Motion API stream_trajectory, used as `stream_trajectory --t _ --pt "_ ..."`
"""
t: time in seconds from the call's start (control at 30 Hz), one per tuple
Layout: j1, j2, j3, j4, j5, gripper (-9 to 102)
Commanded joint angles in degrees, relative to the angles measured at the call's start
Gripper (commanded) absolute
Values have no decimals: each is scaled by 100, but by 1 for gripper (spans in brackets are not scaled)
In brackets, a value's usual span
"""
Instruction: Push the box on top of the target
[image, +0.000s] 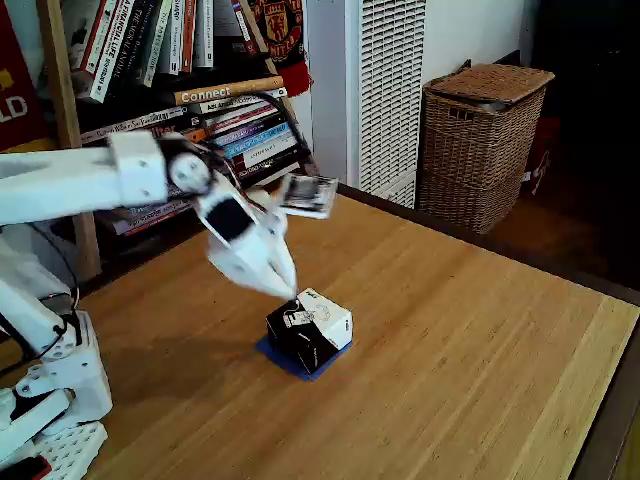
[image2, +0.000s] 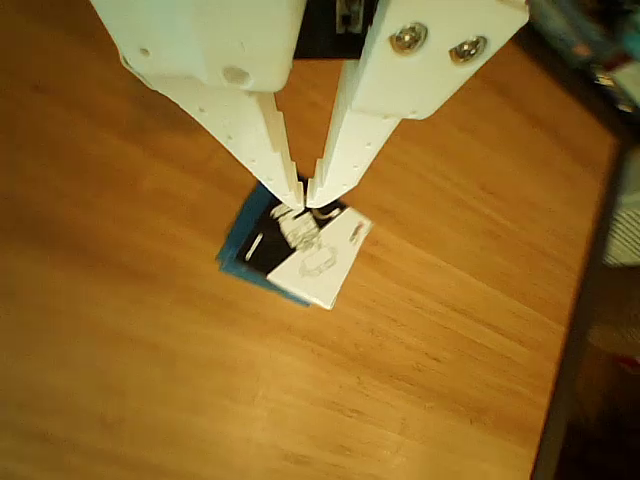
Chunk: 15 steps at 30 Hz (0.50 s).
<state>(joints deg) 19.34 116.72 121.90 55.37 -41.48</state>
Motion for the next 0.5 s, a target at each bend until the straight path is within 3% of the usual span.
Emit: stream_trajectory --t 0.0,0.47 --pt "-308 773 9 158 844 0" --pt "-729 3278 1222 545 2048 0"
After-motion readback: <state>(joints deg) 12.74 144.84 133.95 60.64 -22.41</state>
